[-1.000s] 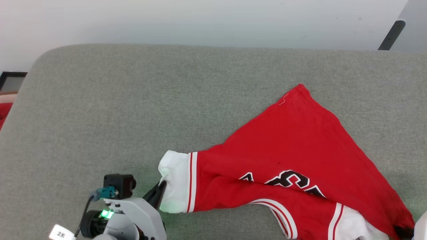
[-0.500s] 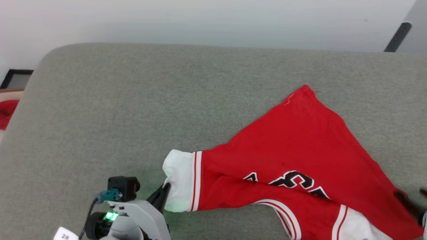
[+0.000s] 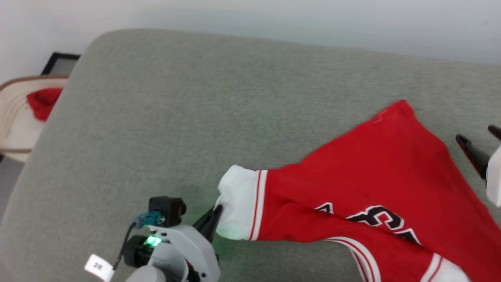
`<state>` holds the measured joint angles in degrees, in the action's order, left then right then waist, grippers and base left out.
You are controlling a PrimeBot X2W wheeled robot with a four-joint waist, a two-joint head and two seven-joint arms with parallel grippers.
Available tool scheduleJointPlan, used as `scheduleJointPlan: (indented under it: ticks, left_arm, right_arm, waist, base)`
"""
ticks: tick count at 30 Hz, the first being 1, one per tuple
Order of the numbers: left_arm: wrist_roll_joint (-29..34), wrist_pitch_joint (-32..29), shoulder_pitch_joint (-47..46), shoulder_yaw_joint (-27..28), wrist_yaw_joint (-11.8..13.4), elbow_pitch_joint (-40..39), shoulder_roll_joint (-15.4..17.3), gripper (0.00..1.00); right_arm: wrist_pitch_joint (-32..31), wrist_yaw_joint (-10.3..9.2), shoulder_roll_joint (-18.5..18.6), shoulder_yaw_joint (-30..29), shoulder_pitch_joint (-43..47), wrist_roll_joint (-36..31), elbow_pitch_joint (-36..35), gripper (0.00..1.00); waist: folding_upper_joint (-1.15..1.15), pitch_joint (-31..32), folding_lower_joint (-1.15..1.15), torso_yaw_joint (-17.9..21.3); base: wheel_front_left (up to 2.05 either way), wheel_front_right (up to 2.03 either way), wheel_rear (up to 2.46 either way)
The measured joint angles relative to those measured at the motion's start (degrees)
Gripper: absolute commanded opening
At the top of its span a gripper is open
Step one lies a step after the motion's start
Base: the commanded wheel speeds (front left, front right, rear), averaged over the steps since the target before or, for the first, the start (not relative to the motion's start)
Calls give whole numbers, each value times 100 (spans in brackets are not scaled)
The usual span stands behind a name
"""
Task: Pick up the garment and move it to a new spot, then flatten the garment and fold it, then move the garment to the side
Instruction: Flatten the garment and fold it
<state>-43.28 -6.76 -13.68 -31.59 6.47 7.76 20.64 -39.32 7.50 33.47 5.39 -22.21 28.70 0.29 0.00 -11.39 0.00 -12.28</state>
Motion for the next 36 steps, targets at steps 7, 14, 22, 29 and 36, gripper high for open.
scheduleJointPlan:
  ticks: [7,14,22,29,36]
  left_arm:
    - [36,74,-224,-156,-152,183,-208,0]
    - [49,183,-432,-301,-315,381,-438,0]
    - [59,320,-655,-417,-480,660,-670,0]
    - [37,397,-744,-454,-579,889,-777,0]
    - [-8,427,-766,-449,-590,1035,-803,0]
  right_arm:
    - [253,0,439,969,-1183,339,1443,100]
    - [154,0,768,1916,-2095,721,2474,100]
    - [-248,0,912,2749,-2775,1279,3175,100]
    - [-687,-1,1070,3277,-3214,1666,3519,100]
    - [-1121,2,964,3419,-3530,1808,4117,0]
  waist:
    - [0,-223,0,-407]
    - [0,-526,0,-750]
    - [0,-833,0,-1104]
    - [0,-958,0,-1323]
    - [0,-922,0,-1337]
  base:
    - [0,0,0]
    - [0,0,0]
    - [0,0,0]
    - [0,0,0]
    - [0,0,0]
